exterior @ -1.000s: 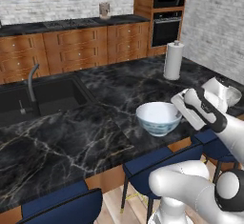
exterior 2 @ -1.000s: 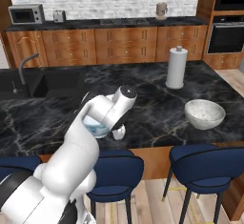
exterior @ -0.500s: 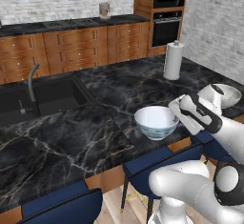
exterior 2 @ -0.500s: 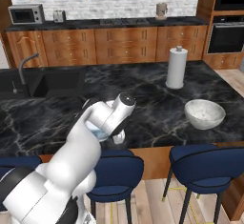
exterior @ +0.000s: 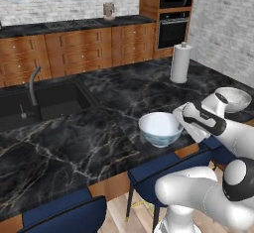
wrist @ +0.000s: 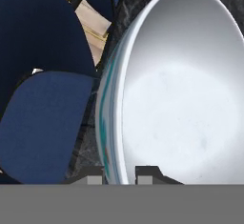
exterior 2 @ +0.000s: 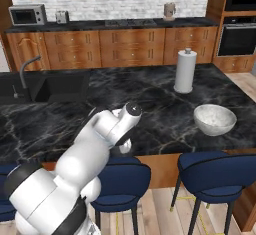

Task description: Pick up the bowls from the cabinet and place each bowl in front of a stool on the dining counter.

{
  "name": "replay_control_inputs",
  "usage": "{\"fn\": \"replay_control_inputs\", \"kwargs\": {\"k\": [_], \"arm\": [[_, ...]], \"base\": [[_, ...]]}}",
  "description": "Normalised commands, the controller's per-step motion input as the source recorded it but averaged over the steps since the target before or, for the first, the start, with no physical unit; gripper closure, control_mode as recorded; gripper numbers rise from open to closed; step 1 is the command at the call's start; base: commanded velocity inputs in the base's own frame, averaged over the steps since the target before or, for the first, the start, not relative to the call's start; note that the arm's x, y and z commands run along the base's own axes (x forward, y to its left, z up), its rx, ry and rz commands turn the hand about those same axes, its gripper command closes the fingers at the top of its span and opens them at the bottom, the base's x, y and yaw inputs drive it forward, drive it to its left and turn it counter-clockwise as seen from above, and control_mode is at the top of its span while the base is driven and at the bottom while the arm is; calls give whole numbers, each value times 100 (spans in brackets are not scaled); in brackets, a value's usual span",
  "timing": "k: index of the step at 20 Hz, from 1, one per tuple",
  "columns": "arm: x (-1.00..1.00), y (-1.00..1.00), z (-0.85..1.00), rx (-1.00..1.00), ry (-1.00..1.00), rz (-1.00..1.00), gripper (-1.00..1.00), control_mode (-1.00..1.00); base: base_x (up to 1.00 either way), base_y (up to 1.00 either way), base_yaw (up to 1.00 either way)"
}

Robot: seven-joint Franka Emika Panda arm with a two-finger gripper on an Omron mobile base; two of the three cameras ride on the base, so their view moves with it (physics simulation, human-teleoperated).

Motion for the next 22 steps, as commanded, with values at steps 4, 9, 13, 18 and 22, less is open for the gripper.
{"fn": "replay_control_inputs", "kwargs": {"k": [4,9,13,18,22], "arm": [[20,0,-12,2,-3,0,100,-100],[13,0,-15,0,-1,0,100,-100],[10,1,-1,-5,0,0,100,-100],[0,3,0,-1,1,0,100,-100],[0,8,0,0,0,0,-100,-100]], "base": [[0,0,0],[0,0,0],[0,0,0],[0,0,0],[0,0,0]]}}
